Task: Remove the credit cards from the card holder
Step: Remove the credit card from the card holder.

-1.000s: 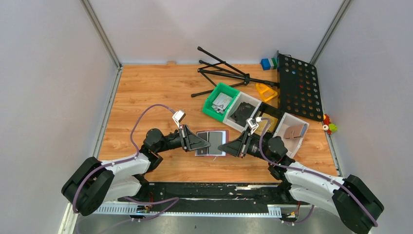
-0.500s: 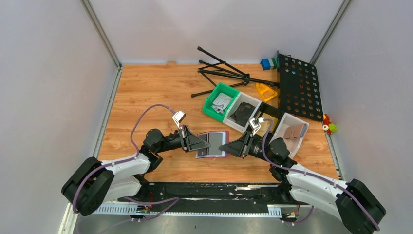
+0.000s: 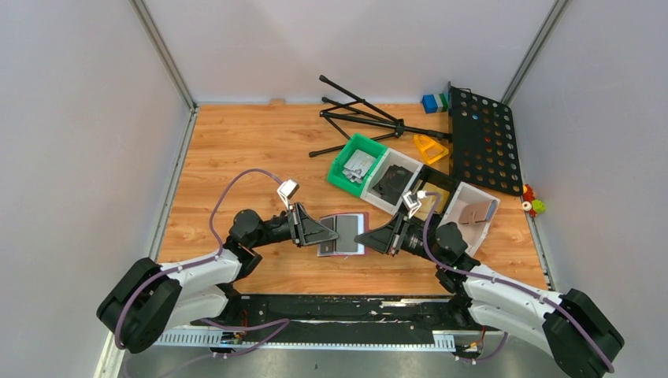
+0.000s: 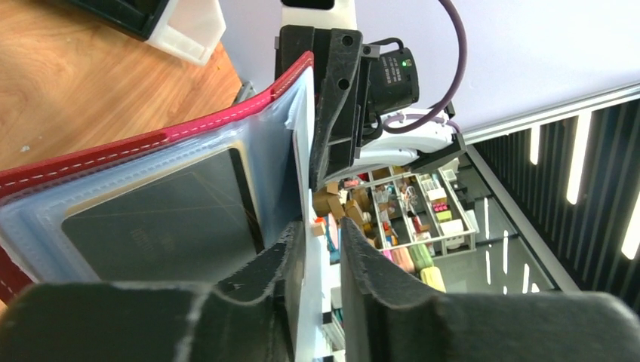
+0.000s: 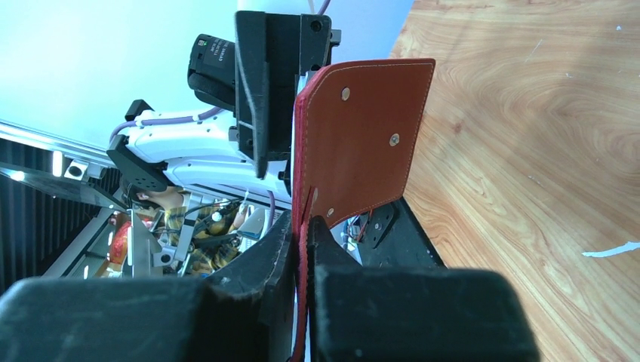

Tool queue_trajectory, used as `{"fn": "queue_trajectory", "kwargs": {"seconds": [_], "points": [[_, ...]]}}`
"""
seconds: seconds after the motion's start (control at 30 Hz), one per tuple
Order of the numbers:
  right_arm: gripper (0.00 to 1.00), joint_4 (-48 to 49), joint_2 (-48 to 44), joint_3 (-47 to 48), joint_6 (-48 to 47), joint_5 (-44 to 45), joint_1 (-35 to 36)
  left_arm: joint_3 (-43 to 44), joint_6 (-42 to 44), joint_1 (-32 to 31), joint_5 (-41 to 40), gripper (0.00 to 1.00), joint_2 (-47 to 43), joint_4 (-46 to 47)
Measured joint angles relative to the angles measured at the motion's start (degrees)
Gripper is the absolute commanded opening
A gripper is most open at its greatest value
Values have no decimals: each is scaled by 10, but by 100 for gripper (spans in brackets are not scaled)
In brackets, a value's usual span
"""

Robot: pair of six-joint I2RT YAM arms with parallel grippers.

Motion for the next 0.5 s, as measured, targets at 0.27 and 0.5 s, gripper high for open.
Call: {"fn": "queue_trajectory", "kwargs": {"seconds": [0.27,0.5], "points": [[0,12,35,0,3,-5,-3,0,-14,0,4,42,18,35],[0,30,47,0,9,-11,-3,0,-29,-7,4,39,55,73]]}}
